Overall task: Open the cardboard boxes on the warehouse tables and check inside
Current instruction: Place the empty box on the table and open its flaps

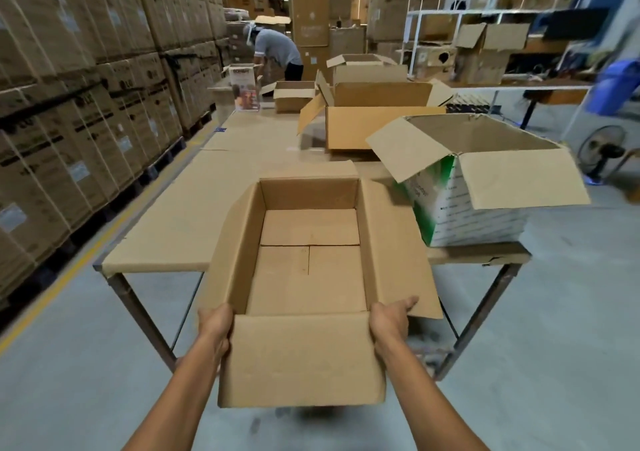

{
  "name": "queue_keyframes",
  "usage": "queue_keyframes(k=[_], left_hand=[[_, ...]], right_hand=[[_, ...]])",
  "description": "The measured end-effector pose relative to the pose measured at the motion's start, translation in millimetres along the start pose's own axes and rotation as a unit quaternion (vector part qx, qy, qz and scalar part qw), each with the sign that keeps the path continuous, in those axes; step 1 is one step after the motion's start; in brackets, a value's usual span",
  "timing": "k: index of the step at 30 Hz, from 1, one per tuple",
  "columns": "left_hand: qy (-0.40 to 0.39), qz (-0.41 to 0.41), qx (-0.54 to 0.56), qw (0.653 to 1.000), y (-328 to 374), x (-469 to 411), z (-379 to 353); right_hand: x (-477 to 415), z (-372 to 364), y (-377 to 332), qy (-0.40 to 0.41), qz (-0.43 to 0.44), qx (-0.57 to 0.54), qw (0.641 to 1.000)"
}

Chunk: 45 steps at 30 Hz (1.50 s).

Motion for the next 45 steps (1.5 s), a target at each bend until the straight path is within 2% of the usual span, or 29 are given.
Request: queue_keyframes(k=[7,11,19,26,34,45], left_hand=[[-0.044,-0.041,-0.033,0.998,-15,19,48],[-0.048,-0.084,-0.061,0.993,-9,17,79],[-0.124,-0.183,-0.111,0.969,-20,35,95],[-0.209,-0.201,-0.131,0.948,-45,89,62],[-0.317,-0.228,-0.203,0.898,-80,169,4],[-0.406,-0.250,-0.266,0.838,-119,292,-111]], right_hand=[[77,1,44,0.074,0.009,-0.011,0.997],[119,-6,68,0.137,-0.012,-0.021,0.990],[181,13,127,0.236,-0.059,-0.069,0.968],[221,69,181,0.332,-0.108,-0.126,0.928],[238,134,243,0.407,-0.191,-0.142,0.882],[192,251,295,0.459,-0.232,-0.168,0.841]])
Point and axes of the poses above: each hand's wrist, its own x-axis away from the middle knuckle, its own z-axis out of the back of the hand, y = z × x, the point moved 5 cm from there along -x, towards the middle knuckle, and after that the axes turned 7 degrees about y, right-handed, at the moved point
